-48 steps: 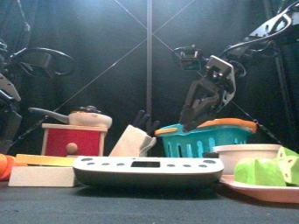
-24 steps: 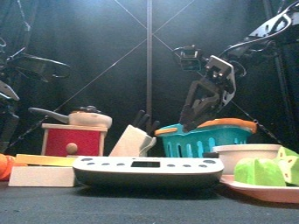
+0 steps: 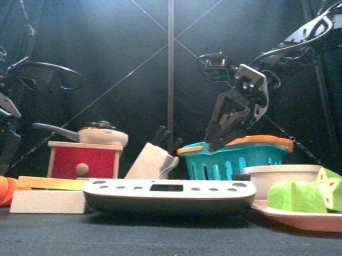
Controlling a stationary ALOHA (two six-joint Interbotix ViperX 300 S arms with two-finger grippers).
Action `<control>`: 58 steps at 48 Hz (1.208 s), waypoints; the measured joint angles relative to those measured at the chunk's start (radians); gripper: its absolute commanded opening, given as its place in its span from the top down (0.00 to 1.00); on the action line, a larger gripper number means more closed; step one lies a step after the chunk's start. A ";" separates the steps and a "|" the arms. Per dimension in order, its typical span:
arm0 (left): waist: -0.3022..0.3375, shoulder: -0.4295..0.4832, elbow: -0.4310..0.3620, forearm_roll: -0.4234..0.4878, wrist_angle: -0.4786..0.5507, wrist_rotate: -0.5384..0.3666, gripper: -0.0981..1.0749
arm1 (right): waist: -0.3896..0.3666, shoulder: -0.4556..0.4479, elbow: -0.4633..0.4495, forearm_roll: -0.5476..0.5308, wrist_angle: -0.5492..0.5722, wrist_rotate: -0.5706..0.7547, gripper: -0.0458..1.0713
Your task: Grab egg half
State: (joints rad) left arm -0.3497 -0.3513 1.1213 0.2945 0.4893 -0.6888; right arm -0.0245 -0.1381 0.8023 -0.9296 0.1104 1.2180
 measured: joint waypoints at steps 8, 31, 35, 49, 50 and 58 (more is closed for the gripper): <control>0.000 0.020 0.000 0.000 -0.028 0.000 0.09 | 0.000 0.000 0.000 0.000 0.000 0.000 0.18; 0.021 0.052 0.002 0.008 -0.037 0.000 0.29 | 0.000 0.000 0.000 0.000 -0.002 0.000 0.18; 0.026 0.052 0.002 0.008 -0.038 0.000 0.30 | 0.000 0.002 0.000 0.000 0.000 0.000 0.18; 0.028 0.014 -0.012 0.006 -0.038 0.000 0.30 | 0.000 0.005 0.000 0.000 0.000 0.000 0.18; 0.028 0.008 -0.014 0.006 -0.038 0.000 0.30 | 0.000 0.005 0.000 0.000 0.000 0.000 0.18; 0.028 -0.038 -0.014 0.005 -0.037 0.000 0.30 | 0.000 0.005 0.000 0.000 0.000 0.000 0.18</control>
State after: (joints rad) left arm -0.3221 -0.3896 1.1075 0.2991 0.4525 -0.6888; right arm -0.0245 -0.1335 0.8023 -0.9296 0.1104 1.2180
